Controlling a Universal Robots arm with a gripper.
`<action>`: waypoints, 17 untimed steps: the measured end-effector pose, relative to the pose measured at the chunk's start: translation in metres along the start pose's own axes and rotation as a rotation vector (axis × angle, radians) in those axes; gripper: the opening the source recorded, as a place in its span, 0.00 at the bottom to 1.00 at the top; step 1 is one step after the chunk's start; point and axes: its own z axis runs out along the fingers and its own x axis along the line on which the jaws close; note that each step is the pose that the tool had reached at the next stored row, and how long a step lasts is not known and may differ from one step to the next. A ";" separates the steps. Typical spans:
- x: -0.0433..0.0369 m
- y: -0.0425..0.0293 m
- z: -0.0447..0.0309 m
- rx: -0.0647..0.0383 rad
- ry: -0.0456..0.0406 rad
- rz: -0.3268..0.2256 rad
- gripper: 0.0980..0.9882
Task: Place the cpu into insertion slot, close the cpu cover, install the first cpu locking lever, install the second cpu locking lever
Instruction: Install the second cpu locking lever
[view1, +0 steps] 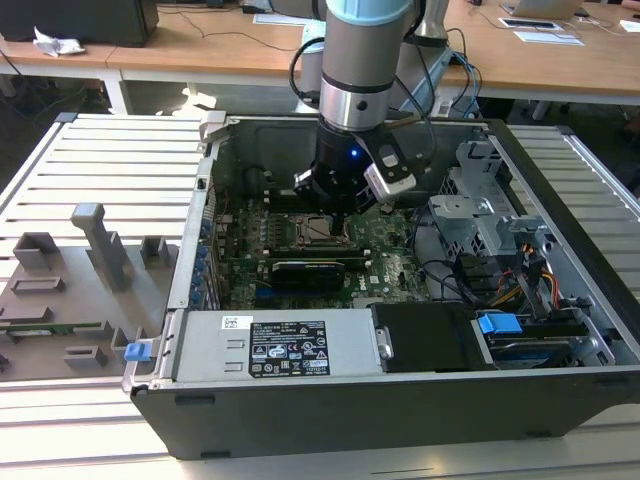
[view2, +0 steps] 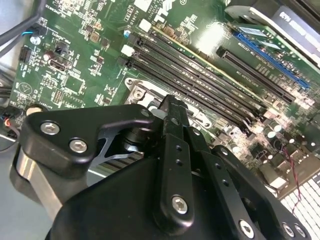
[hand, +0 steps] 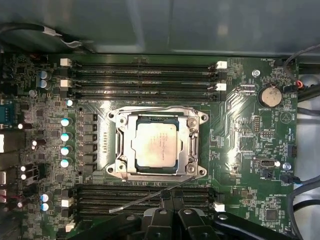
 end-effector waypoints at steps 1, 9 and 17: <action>0.0000 -0.0005 0.0030 -0.002 0.0000 0.000 0.01; 0.0044 -0.0031 0.0157 -0.006 -0.0001 0.000 0.01; 0.0329 -0.0041 0.0321 -0.013 -0.0009 -0.052 0.01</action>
